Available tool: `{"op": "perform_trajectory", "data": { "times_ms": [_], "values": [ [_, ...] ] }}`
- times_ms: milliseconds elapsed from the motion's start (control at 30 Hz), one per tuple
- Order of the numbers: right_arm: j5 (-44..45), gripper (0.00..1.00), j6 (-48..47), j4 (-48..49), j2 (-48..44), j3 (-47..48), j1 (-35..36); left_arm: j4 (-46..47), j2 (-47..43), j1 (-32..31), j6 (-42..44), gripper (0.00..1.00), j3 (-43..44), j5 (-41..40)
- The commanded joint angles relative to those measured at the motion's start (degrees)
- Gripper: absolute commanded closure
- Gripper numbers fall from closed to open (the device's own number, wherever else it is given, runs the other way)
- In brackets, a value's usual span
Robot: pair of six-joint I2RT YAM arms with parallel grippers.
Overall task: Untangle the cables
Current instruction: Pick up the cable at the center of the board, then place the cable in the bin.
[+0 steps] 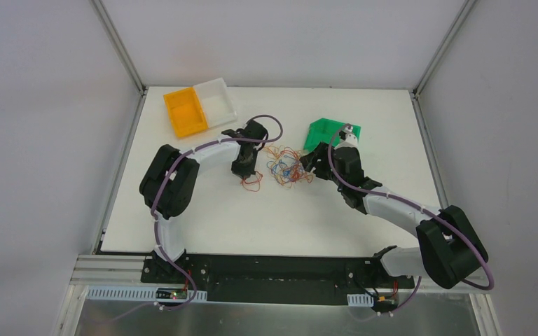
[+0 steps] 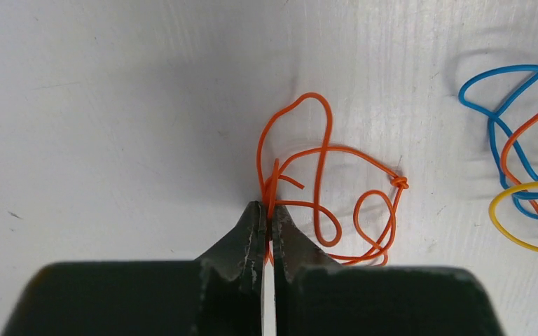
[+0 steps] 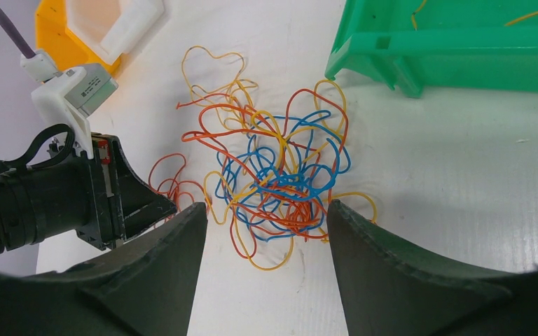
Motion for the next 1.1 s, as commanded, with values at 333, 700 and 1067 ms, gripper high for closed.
{"op": "perform_trajectory", "data": {
  "times_ms": [333,700,1067],
  "values": [
    [0.6,0.34,-0.1,1.9,-1.2,-0.1,0.2,-9.6,-9.7,10.5,2.7,1.0,4.5,-4.3],
    [0.5,0.34,0.4,2.2,-1.3,-0.2,0.2,-10.0,-1.7,20.0,2.9,1.0,28.8,-3.5],
    [1.2,0.34,-0.1,2.1,-3.3,-0.8,0.1,-10.1,24.9,26.2,4.7,1.0,64.1,-1.8]
  ]
}}
